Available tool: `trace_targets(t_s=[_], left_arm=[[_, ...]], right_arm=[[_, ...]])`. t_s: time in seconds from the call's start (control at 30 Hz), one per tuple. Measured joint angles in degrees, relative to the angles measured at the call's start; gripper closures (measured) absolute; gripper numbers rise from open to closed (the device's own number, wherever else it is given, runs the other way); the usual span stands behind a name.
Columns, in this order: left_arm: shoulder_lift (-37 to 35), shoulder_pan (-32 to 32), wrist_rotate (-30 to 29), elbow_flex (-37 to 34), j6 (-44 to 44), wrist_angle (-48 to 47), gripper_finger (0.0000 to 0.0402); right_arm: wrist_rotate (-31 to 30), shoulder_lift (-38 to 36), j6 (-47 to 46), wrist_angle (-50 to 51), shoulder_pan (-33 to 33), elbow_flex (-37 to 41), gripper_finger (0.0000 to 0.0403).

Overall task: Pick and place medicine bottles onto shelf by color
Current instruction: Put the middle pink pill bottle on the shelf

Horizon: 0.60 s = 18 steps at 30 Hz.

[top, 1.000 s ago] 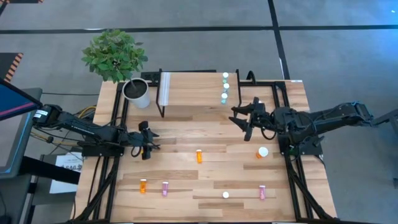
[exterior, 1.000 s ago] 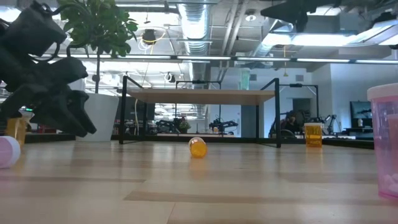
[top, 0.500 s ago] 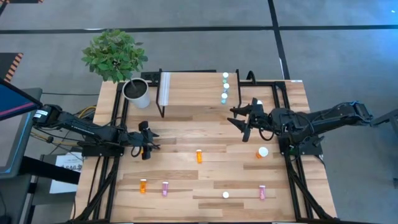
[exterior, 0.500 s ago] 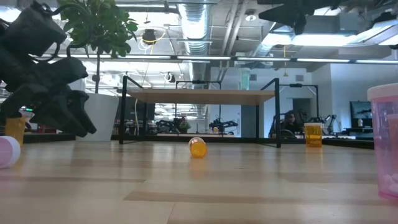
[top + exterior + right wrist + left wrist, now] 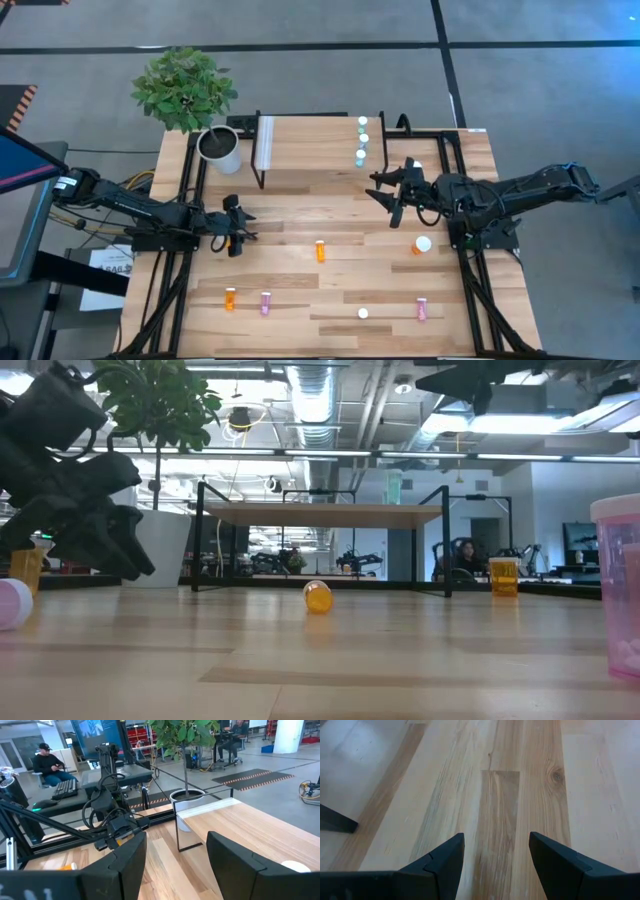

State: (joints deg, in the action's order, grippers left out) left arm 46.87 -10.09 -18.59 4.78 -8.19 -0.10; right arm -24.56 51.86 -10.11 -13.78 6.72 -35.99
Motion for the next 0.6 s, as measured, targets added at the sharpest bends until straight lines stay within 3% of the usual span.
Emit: trace_targets(t_s=[0.6], left_arm=[[0.0,0.0,0.0,0.0,0.0,0.0,0.0189]], right_arm=[[0.0,0.0,0.02,0.04,-0.35,0.0,0.0173]])
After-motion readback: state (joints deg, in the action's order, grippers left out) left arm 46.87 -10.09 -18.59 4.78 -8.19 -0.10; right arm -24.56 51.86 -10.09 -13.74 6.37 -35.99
